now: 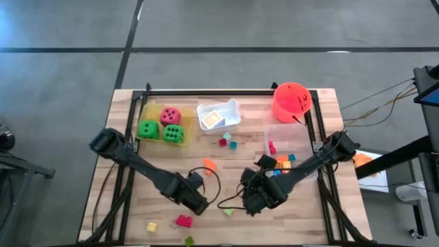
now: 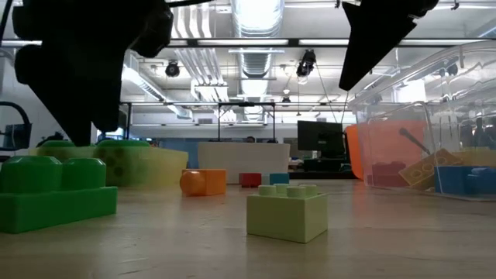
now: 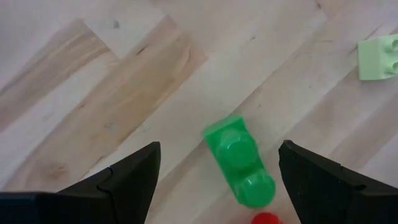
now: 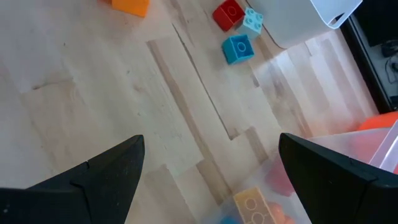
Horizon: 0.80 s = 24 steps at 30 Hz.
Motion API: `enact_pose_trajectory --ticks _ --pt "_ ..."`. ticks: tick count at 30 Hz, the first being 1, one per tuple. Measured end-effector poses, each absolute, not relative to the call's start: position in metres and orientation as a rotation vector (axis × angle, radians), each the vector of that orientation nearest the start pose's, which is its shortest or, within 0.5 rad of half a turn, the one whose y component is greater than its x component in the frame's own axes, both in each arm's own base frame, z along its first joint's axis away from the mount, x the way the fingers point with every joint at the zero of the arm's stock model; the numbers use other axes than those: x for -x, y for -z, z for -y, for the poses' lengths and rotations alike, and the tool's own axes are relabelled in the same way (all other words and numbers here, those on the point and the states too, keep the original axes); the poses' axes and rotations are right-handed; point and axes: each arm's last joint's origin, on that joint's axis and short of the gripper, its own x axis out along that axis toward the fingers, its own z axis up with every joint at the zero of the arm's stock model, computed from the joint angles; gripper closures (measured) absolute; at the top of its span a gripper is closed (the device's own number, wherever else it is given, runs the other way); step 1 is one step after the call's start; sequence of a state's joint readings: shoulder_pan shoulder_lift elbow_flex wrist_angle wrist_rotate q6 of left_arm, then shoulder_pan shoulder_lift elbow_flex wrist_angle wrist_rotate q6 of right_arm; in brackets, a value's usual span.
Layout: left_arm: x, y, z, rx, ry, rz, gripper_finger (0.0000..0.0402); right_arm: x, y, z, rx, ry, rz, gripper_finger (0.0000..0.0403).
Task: Pick & Place Toys
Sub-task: Put the dark green game piece into the transparent bin
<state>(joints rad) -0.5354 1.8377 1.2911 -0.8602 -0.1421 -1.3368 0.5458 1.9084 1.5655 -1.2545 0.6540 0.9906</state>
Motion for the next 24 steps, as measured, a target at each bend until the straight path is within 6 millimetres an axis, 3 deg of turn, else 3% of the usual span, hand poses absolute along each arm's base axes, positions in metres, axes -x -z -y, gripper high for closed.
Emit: enact_pose_trajectory --ticks 15,19,24 --pt "-0.310 -0.150 0.182 0.678 -0.607 -1.308 0.0096 -0.309 -0.240 -0.170 0.094 0.659 -1.084 0.0039" --pt "-0.310 -0.150 0.183 0.666 -0.590 -1.319 0.0130 -0.309 -0.239 -0.170 0.097 0.661 -1.083 0.0039" --pt "-0.310 -0.150 0.183 0.652 -0.576 -1.325 0.0205 -0.309 -0.239 -0.170 0.103 0.665 -1.076 0.0039"
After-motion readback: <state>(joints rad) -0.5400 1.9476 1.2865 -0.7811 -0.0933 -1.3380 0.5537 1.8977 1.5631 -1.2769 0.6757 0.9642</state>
